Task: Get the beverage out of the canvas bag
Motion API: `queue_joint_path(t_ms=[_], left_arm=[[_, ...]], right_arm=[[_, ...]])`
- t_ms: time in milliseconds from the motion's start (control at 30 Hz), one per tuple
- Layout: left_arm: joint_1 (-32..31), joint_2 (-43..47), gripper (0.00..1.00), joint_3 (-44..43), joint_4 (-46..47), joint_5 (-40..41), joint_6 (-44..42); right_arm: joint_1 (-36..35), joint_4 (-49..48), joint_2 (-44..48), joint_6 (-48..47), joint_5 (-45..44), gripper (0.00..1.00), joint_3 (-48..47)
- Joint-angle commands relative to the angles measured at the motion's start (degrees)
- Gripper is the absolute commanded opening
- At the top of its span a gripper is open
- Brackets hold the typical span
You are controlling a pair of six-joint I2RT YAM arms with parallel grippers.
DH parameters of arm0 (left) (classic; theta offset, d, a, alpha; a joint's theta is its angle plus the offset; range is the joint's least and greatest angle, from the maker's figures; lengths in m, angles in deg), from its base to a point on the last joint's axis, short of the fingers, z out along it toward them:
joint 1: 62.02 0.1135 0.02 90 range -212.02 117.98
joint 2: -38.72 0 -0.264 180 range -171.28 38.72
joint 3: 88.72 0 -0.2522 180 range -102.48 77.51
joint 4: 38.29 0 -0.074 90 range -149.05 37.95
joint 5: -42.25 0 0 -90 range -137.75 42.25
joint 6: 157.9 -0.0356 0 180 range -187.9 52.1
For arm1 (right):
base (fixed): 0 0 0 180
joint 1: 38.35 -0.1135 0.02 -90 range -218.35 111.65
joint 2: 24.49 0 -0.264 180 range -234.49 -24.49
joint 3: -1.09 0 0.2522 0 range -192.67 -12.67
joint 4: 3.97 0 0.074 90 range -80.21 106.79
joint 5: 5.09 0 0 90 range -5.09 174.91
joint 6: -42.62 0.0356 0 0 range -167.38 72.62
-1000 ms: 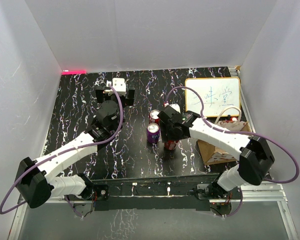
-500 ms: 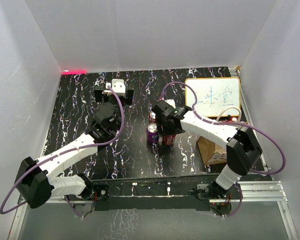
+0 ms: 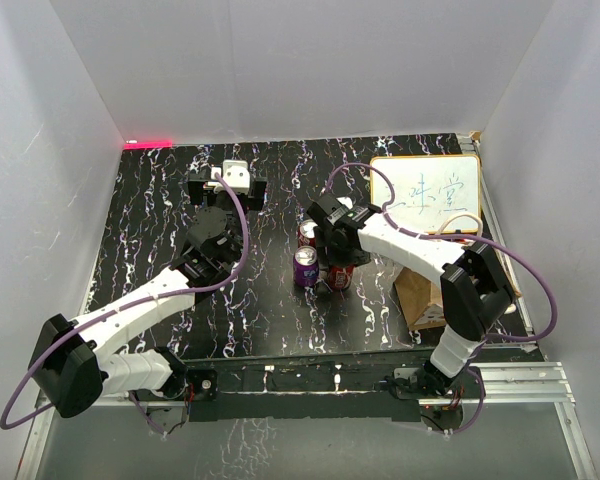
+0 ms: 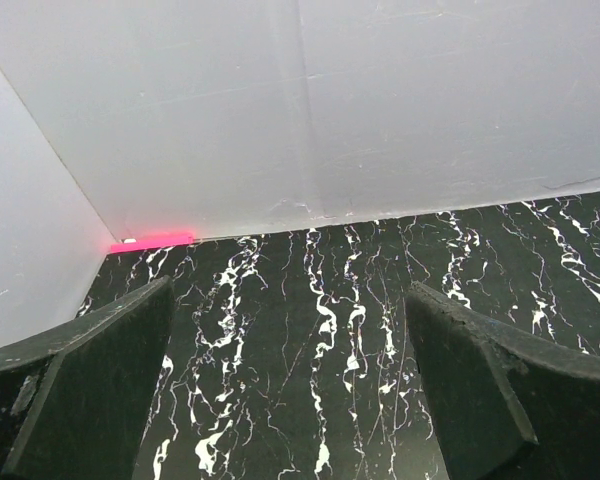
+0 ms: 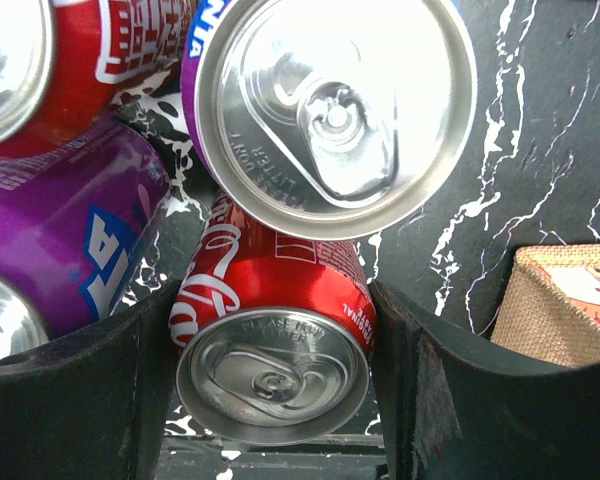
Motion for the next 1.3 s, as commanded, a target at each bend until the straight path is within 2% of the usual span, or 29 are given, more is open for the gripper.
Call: queue_joint_path(t_ms=[0,233,267,467,600,700,767,867,933,1067,1267], left_arm=[[0.2,2.4,0.97,0.1,1.7,-0.3,0.9],[0.2,2.3,0.97,0.1,1.6,-0.4,1.3],[0.3,2.4,0.97,0.1,1.5,-0.4,1.3],[0.2,2.4,0.97,-0.1,1.0,-0.4,1.8],[0.2,2.6,0.97,-0.3,0.5,-0.3,2.2],[0.2,2.9,0.97,-0.6,-0.6,-0.6,3.2],[0.2,3.0,0.97,-0.8,-0.9,-0.6,3.6],[0.2,2.5,0.97,-0.7,-1.0,-0.7,3.7],[0.2,2.3,0.97,-0.7,-0.9,-0.8,3.8],[0.2,2.1,0.97,-0.5,-0.6,-1.0,3.7],[0.3,2.4,0.97,0.0,0.1,-1.1,3.2]], right_arm=[[-0.1,-1.1,1.7,-0.4,-0.7,0.68,-2.0],[0.0,-1.0,5.9,-0.9,-0.2,0.98,-3.5],[-0.1,-1.3,7.0,-1.2,-0.1,1.0,-3.9],[-0.1,4.1,12.6,-4.7,0.7,0.99,-7.6],[0.0,3.2,20.4,-6.2,0.1,0.99,-8.1],[-0.1,0.9,27.3,-5.7,-6.5,1.0,-7.9],[0.0,1.6,30.3,-5.0,-14.1,1.0,-8.2],[0.8,7.1,30.2,-3.5,-25.1,0.99,-11.5],[1.9,8.9,29.7,-4.8,-29.3,0.99,-12.1],[7.5,6.4,30.1,-9.1,-33.6,0.99,-10.2],[23.4,-1.7,31.9,-11.0,-30.0,0.99,-6.5]])
